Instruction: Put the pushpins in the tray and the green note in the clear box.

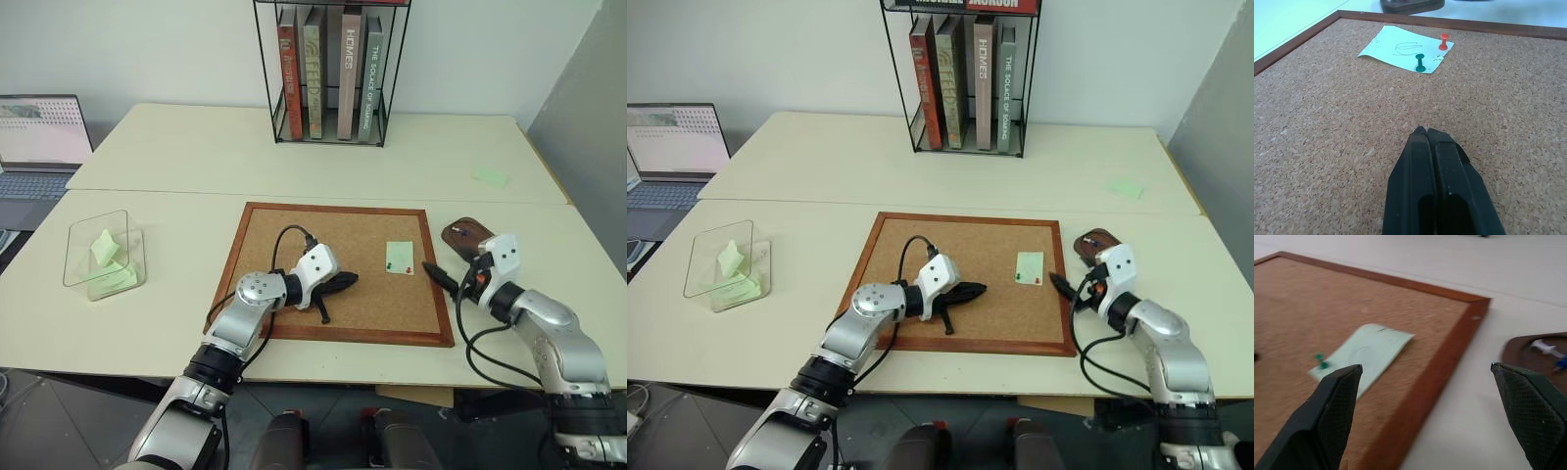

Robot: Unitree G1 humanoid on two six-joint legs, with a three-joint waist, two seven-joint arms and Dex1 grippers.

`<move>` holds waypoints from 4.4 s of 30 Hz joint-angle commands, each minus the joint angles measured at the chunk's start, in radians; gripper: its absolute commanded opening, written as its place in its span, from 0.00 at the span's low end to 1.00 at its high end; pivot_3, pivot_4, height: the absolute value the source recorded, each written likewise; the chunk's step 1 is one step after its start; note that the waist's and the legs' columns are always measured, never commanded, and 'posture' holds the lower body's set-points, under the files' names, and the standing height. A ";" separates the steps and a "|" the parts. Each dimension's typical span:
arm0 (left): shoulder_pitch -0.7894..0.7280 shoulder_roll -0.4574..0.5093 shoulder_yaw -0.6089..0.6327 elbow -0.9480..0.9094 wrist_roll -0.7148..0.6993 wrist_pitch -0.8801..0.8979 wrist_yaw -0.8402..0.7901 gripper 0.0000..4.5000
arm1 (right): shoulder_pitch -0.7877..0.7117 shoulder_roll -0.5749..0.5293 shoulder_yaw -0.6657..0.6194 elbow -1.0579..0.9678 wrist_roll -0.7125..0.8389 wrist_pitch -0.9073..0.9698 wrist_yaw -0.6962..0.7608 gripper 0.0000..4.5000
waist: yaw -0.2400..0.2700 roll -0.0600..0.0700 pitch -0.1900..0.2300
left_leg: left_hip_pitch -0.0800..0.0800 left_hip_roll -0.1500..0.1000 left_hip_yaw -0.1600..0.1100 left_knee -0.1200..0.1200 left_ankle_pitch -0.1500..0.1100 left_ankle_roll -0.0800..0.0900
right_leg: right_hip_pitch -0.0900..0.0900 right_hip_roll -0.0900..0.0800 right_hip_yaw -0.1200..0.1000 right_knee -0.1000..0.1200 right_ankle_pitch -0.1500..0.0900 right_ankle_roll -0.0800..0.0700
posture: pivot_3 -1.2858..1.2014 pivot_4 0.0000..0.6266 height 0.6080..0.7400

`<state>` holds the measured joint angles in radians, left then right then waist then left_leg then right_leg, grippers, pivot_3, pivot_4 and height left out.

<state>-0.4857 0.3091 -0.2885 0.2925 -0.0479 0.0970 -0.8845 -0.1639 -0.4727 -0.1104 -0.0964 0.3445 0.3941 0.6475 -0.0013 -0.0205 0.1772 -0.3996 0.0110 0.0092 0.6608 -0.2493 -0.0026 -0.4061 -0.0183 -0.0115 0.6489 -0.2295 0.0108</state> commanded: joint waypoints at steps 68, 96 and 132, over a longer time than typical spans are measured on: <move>0.029 0.015 -0.047 0.025 0.037 -0.006 -0.024 0.00 | -0.308 0.010 -0.011 0.469 -0.298 -0.264 -0.321 0.05 | -0.001 0.001 -0.001 | 0.000 -0.001 0.002 0.000 0.000 0.000 | 0.000 0.000 0.001 -0.001 0.000 0.000 | 0.52 0.24 1.00; 0.031 0.016 -0.054 0.024 0.038 -0.011 -0.018 0.00 | -0.203 0.072 -0.039 0.236 -0.139 -0.288 -0.226 0.98 | -0.001 0.001 -0.001 | 0.000 0.000 0.001 -0.001 0.000 0.000 | 0.000 0.000 0.001 -0.001 0.000 0.000 | 0.52 0.24 1.00; 0.023 0.025 -0.047 0.044 0.040 -0.025 -0.020 0.00 | -0.108 0.157 0.198 0.165 -0.220 -0.242 -0.112 0.12 | -0.001 0.001 -0.001 | 0.001 0.000 0.000 0.000 0.000 0.000 | 0.000 0.000 0.000 0.000 0.000 0.000 | 0.52 0.24 1.00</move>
<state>-0.4879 0.3229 -0.3084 0.3014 -0.0376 0.0567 -0.8885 -0.2641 -0.3157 0.1002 0.0892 0.1283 0.1684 0.5414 -0.0021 -0.0194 0.1757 -0.3989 0.0111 0.0095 0.6607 -0.2494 -0.0025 -0.4058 -0.0182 -0.0111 0.6486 -0.2293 0.0111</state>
